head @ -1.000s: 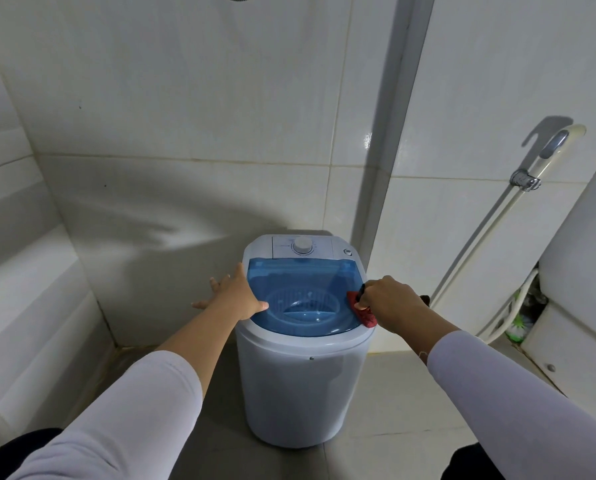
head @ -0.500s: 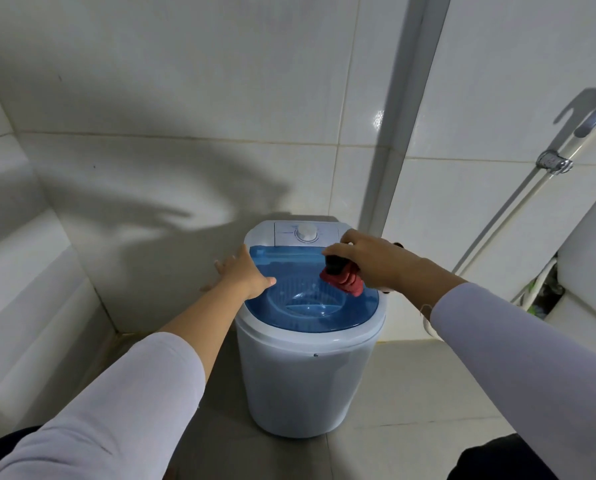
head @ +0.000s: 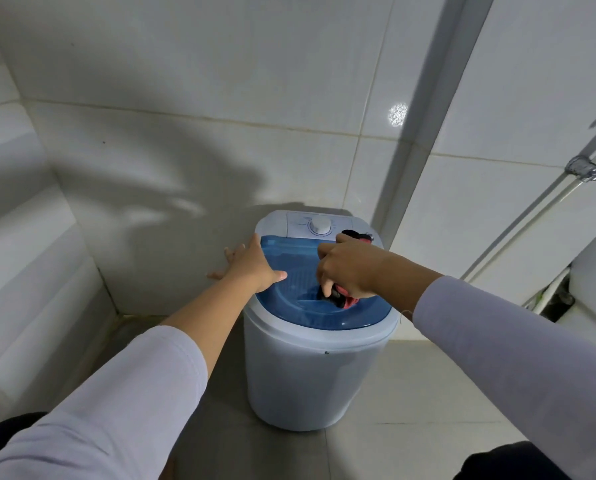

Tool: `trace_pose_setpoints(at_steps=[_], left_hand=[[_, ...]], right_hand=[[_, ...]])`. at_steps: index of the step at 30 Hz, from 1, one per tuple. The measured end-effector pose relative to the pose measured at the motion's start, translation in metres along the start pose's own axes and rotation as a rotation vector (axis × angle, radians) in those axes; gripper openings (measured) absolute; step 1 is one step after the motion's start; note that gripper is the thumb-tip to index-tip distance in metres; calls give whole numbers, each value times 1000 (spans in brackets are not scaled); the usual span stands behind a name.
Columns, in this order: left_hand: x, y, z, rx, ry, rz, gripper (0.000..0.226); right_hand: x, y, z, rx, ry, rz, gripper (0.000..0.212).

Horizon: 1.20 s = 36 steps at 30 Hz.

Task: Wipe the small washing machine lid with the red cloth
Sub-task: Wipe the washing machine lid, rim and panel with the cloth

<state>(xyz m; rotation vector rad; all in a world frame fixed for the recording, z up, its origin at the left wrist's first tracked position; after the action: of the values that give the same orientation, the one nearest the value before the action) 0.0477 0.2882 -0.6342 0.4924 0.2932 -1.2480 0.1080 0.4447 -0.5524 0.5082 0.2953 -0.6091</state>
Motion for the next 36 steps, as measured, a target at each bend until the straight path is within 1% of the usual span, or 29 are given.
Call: trace_pose_setpoints(at_steps=[2,5,7,9,11,14,16,20,24,29,31,36], left_hand=[[1,3,2,10,10,7,100],[1,10,6,21,14,17,100],[1,11,6,31,22,15,99],[1,12,7,39,38,4,99],[2,12,6,50,47,-1,101],[7,6,3,71,80,8,104],[10,3,1,80,116,1,102],[10,6,2,86,111,-2,100],[5,16,9,78,66,10,106],[4,21,11,84,44,2,108],[4,19,10,91,51,-2,107],[5,19,10,92,39,-3,108]], right_hand=[[3,-2,2,-1,41,-3,39],[-1,-3,5,57,83,-85,49],[-4,-3,7,114,108,-140,48],[-4,-7,7,161,104,-149,47],[0,-12,10,148,90,-121,45],[9,-25,18,59,80,-45,41],[13,-33,21,0,40,-7,38],[13,-38,20,-55,-98,-11,36],[10,-36,13,-11,-119,9,36],[-5,-18,-2,134,-86,-26,39],[-4,-13,-3,143,-76,-26,40],[4,-22,-1,92,-57,-15,35]])
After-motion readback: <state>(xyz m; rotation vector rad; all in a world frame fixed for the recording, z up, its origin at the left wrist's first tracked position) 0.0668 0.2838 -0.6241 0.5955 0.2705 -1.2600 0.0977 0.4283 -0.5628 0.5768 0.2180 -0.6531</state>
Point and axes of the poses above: each hand's wrist, its own y-axis away from the middle knuckle, its own z-axis out of the back of the hand, x = y × z, the point moved 4 cm from there along -y, towards the middle knuckle, and after that the axes turned 7 degrees about z, right-handed, at the moved point
